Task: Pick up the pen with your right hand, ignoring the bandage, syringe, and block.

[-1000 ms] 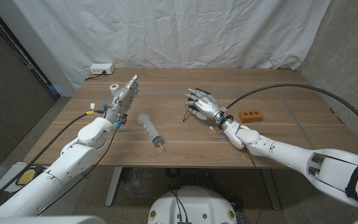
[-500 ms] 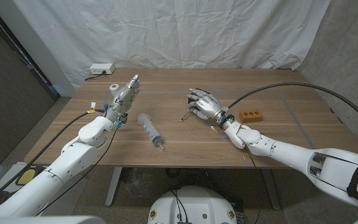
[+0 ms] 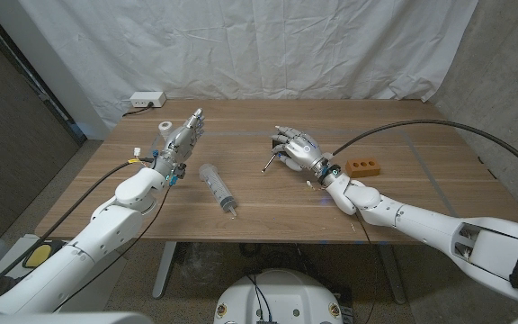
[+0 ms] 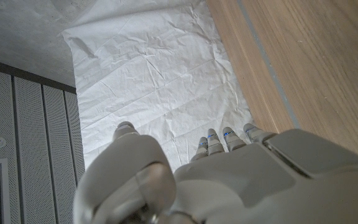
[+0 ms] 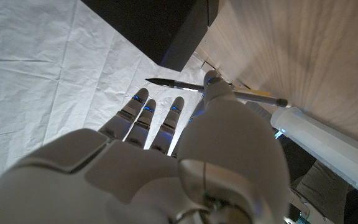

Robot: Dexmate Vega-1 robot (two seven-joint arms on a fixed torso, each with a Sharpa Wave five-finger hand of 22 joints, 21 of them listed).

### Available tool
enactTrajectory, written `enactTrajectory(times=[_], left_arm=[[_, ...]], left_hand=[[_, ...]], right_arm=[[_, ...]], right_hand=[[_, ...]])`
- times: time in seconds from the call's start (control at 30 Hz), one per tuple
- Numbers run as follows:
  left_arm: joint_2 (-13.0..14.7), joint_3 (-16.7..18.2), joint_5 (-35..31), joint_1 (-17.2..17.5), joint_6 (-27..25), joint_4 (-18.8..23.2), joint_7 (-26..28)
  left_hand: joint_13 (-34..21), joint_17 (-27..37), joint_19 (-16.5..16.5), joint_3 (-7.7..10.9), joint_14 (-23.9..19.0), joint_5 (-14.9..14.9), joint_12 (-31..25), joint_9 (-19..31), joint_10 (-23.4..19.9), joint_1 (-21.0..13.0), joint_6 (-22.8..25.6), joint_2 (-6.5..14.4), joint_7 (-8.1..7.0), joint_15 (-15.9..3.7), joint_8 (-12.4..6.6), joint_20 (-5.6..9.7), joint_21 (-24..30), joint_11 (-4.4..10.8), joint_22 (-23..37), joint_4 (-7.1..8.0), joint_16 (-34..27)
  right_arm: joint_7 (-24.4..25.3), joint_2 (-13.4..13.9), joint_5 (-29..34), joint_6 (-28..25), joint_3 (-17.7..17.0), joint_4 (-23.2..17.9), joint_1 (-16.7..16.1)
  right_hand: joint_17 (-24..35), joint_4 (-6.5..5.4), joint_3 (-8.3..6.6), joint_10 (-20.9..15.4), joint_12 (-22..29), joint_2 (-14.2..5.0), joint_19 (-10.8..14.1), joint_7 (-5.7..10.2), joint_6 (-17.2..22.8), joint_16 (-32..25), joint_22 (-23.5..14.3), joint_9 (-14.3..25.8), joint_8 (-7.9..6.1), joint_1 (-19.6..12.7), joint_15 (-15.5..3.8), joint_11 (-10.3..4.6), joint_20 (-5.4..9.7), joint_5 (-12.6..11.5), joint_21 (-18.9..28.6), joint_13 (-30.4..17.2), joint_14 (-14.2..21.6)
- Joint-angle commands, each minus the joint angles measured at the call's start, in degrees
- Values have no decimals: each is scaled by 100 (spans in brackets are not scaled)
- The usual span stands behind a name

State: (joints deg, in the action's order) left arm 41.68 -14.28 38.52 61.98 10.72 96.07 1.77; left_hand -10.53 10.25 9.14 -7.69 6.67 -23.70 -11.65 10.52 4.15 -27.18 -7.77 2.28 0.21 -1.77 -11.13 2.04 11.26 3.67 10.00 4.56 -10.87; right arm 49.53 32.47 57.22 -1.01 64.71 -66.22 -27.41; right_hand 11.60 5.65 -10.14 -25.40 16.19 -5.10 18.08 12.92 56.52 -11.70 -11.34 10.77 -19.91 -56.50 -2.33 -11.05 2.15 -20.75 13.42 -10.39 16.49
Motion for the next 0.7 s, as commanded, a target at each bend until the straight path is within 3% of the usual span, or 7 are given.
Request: enactTrajectory(times=[0.03, 0.7], left_arm=[[9, -12, 0, -46, 22, -16, -13], [-13, -37, -21, -137, 23, -77, -16]], left_hand=[[-12, 10, 32, -46, 0, 33, 13, 14, -2, -70, -3, -4, -1, 18, 1, 104, 10, 14, 33, -13, 23], [-12, 10, 32, -74, -4, 34, 12, 14, -2, -84, -6, 8, 6, 13, 1, 103, 12, 14, 33, -11, 21]], right_arm=[[-149, 115, 1, 2, -209, -358, -132], [-404, 237, -90, 155, -523, -761, -266]], right_hand=[[24, -9, 7, -77, 24, -105, 61, -17, 442, -48, -13, 16, -26, 33, -372, -13, 409, 14, 42, -1, 40], [24, 0, 28, -109, -4, -114, 67, -15, 534, -39, -16, -3, 8, 25, -391, 10, 409, 55, 43, 4, 83]])
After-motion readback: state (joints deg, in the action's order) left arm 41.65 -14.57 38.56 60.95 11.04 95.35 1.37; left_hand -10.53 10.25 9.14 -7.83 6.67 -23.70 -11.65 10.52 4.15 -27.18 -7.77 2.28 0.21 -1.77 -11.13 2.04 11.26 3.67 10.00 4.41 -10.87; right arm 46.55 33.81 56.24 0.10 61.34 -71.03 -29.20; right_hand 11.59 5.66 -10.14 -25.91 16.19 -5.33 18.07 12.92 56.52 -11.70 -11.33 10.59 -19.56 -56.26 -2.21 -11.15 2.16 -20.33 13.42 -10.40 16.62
